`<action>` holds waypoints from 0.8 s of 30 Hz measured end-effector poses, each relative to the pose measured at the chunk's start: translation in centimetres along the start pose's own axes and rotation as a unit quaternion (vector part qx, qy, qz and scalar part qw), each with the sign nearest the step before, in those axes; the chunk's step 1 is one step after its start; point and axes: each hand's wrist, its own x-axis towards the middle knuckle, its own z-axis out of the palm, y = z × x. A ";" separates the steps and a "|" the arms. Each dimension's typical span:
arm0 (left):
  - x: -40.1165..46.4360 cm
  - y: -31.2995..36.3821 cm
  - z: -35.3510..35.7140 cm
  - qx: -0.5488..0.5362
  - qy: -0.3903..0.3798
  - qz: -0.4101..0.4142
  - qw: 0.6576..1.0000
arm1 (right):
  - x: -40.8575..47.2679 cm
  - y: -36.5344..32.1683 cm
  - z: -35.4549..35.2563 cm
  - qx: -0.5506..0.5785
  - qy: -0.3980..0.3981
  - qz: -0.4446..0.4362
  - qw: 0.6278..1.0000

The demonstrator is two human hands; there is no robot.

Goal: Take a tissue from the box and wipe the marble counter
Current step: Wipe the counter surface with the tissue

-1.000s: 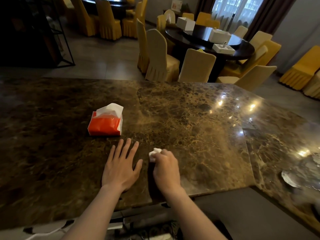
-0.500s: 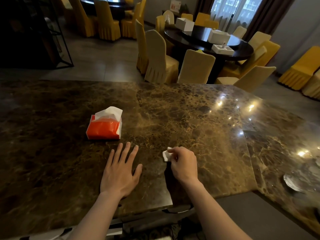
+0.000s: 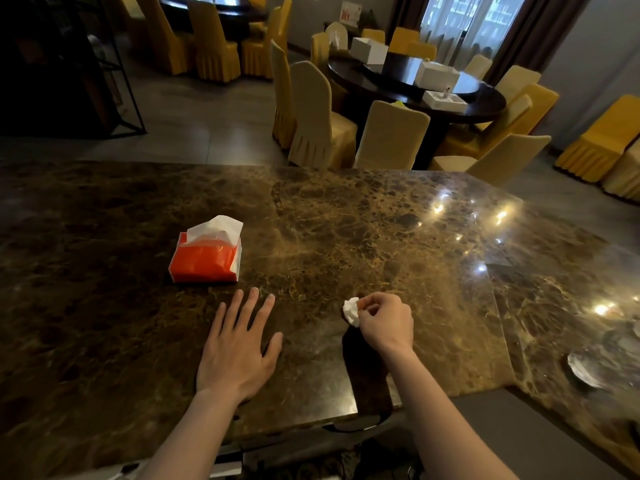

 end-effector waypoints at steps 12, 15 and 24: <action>0.0 -0.1 0.2 0.018 -0.005 -0.003 1.000 | -0.7 0.4 0.3 -0.131 -0.030 -0.195 0.972; 0.0 0.1 0.1 0.020 -0.009 -0.004 1.000 | -2.0 -1.4 1.3 -0.104 -0.040 -0.199 0.974; -0.1 -0.1 0.0 0.011 -0.009 0.005 1.000 | -4.6 -0.8 1.9 -0.118 -0.026 -0.241 0.963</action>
